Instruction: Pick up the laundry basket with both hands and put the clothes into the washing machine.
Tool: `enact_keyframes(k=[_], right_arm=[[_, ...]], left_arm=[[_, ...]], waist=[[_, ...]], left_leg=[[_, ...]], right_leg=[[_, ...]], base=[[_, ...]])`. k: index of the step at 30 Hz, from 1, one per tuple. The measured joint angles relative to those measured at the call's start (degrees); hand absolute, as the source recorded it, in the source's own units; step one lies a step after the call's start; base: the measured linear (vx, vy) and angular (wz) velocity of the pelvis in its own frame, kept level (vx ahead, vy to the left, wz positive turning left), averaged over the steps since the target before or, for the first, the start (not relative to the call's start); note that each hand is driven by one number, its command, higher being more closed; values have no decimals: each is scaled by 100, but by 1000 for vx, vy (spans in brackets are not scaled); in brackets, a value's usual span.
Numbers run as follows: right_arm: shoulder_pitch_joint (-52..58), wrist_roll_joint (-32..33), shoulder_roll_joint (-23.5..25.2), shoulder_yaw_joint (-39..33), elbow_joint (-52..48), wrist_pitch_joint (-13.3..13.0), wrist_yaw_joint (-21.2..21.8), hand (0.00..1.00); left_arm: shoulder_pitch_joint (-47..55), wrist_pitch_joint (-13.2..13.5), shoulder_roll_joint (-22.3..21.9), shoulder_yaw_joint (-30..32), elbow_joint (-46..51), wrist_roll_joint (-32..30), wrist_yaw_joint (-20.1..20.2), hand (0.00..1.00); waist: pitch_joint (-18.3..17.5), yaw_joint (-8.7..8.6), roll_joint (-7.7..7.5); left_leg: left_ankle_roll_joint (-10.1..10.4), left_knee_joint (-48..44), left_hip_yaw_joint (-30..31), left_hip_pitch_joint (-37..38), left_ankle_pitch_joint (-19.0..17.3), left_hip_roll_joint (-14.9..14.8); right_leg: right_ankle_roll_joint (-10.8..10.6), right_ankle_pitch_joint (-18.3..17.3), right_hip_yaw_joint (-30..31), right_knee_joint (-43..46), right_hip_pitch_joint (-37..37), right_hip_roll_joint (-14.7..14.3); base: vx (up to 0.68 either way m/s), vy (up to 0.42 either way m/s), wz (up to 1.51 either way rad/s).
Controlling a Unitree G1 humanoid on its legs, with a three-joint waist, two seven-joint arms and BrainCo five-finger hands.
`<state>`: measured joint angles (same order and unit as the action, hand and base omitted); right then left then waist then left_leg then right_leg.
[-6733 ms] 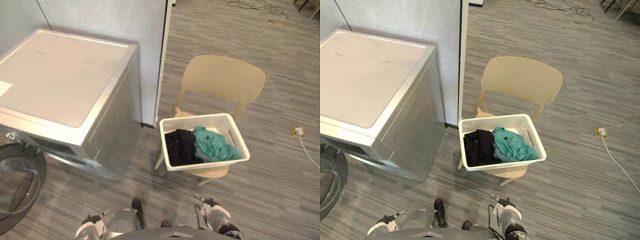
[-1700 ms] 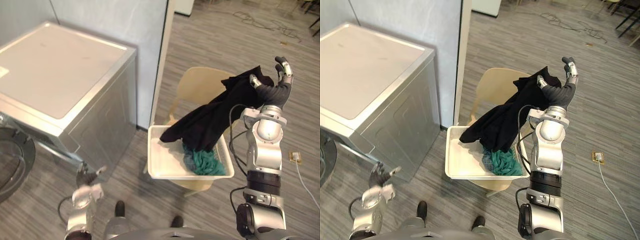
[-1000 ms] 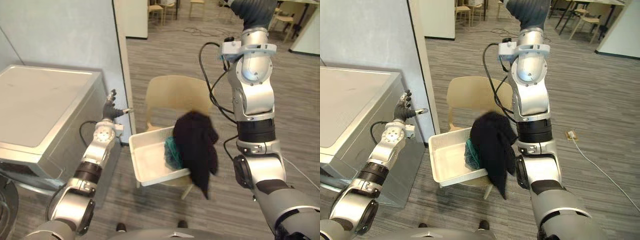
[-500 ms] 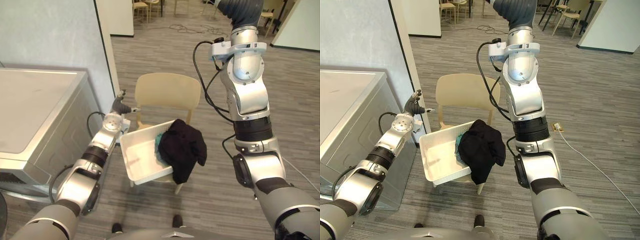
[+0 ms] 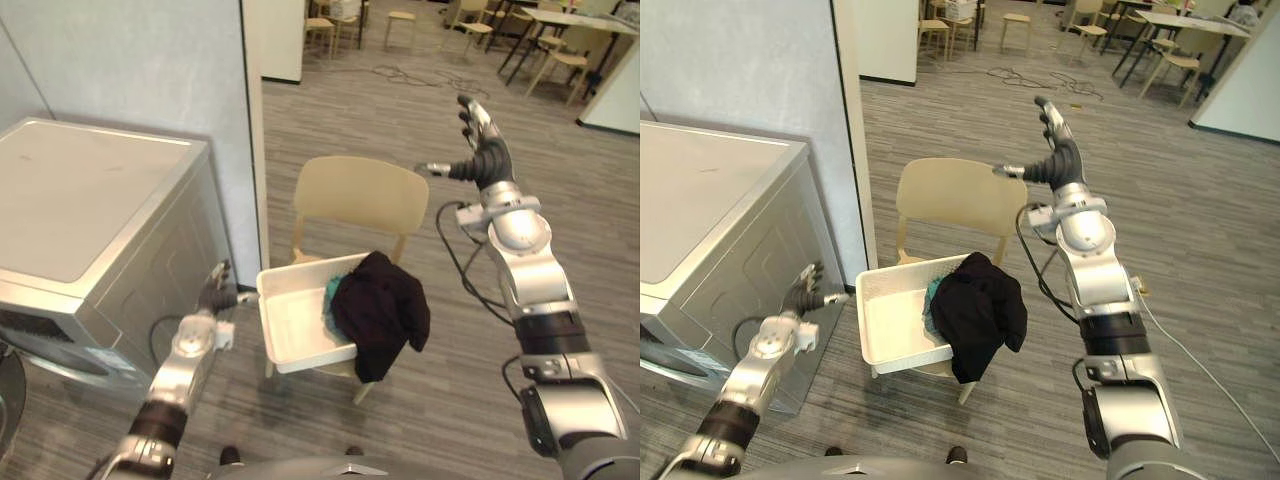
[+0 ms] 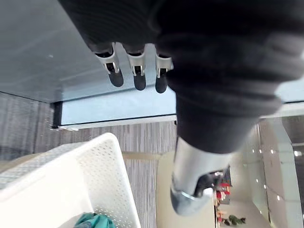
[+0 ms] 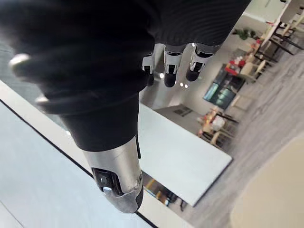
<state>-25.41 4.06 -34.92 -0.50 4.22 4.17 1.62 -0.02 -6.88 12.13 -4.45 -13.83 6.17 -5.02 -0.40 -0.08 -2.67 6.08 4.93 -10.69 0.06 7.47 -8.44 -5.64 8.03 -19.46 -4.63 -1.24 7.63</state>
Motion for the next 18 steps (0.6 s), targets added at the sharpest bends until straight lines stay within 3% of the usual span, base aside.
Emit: enact_keyframes(k=[3,9,12,18], right_arm=[[176,-17,-179,208,419,5,365,0],[496,-776,-1470,1478,1138,-22,1337,0],[671,-1095,-1774,1719,1559,-57,1737,0],[587,-1801,-1945,1845,2391,-137,1941,0]], left_arm=[[544,20,-55,239,16,-296,51,0],[1254,47,-207,497,-530,-264,312,0],[1567,47,-287,692,-597,-181,417,0],[1599,56,-333,712,-598,13,456,0]], waist=[[-34,96,-60],[-14,367,-189],[47,480,-279],[406,647,-320]], left_leg=[[-19,0,41,-18,-26,9],[-45,0,312,-236,6,49],[-94,-1,474,-380,52,91],[-169,-3,765,-713,194,199]], right_leg=[[-1,-2,-22,-3,-8,11],[10,-53,-297,-19,-7,48],[3,-57,-462,-2,32,92],[-8,7,-749,1,182,153]], base=[[-4,3,8],[-20,3,22],[-3,11,28],[-18,21,27]])
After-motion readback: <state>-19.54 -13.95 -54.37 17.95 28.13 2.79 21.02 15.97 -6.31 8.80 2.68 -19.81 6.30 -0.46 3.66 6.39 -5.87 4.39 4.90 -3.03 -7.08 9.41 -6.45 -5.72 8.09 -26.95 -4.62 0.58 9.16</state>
